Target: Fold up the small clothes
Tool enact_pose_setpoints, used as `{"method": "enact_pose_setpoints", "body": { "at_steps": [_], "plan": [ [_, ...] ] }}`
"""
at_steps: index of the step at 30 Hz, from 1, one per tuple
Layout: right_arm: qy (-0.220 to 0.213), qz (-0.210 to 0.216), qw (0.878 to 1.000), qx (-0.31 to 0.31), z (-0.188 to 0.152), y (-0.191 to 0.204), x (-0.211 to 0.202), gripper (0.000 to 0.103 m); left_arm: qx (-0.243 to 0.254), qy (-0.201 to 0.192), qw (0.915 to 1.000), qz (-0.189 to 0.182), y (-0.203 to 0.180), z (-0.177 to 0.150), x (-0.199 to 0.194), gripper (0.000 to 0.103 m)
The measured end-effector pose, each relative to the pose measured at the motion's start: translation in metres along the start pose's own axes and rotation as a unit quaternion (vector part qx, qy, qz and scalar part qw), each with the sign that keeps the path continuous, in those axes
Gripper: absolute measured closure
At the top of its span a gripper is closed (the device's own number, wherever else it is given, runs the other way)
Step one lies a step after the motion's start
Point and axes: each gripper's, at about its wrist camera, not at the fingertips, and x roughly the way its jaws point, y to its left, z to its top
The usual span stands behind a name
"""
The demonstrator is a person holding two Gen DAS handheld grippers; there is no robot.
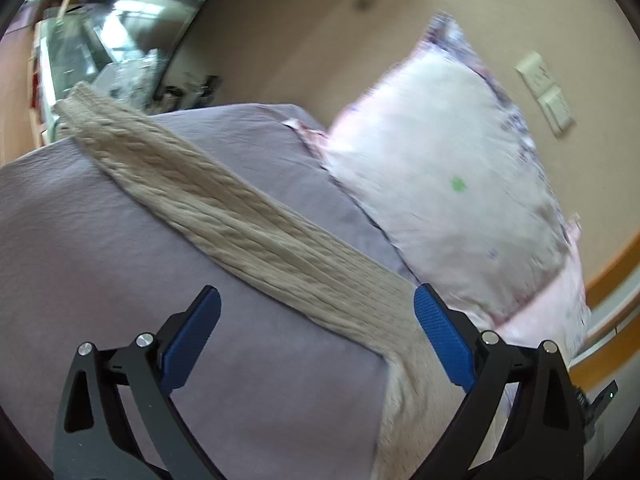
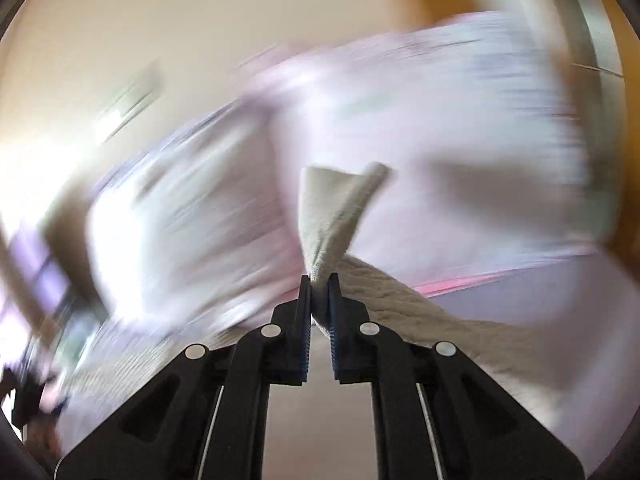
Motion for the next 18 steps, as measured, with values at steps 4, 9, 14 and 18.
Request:
{"method": "enact_pose_setpoints", "body": {
  "at_steps": [4, 9, 14, 18],
  "plan": [
    [0.173, 0.093, 0.977, -0.077, -0.061, 0.093, 0.084, 0.093, -0.044, 0.001, 0.9988, 0.024, 0.022, 0.014, 0.005, 0.012],
    [0.167, 0.101, 0.978, -0.071, -0.074, 0.094, 0.079, 0.039, -0.079, 0.005, 0.9955, 0.052, 0.044, 0.030, 0.017, 0.019],
    [0.132, 0.080, 0.987, -0.041, -0.077, 0.069, 0.031, 0.033, -0.114, -0.003, 0.9911, 0.069, 0.064, 0.047, 0.029, 0.040],
    [0.125, 0.079, 0.989, -0.014, -0.080, 0.048, 0.007, 0.031, -0.157, -0.008, 0.9847, 0.075, 0.087, 0.056, 0.032, 0.083]
  ]
}}
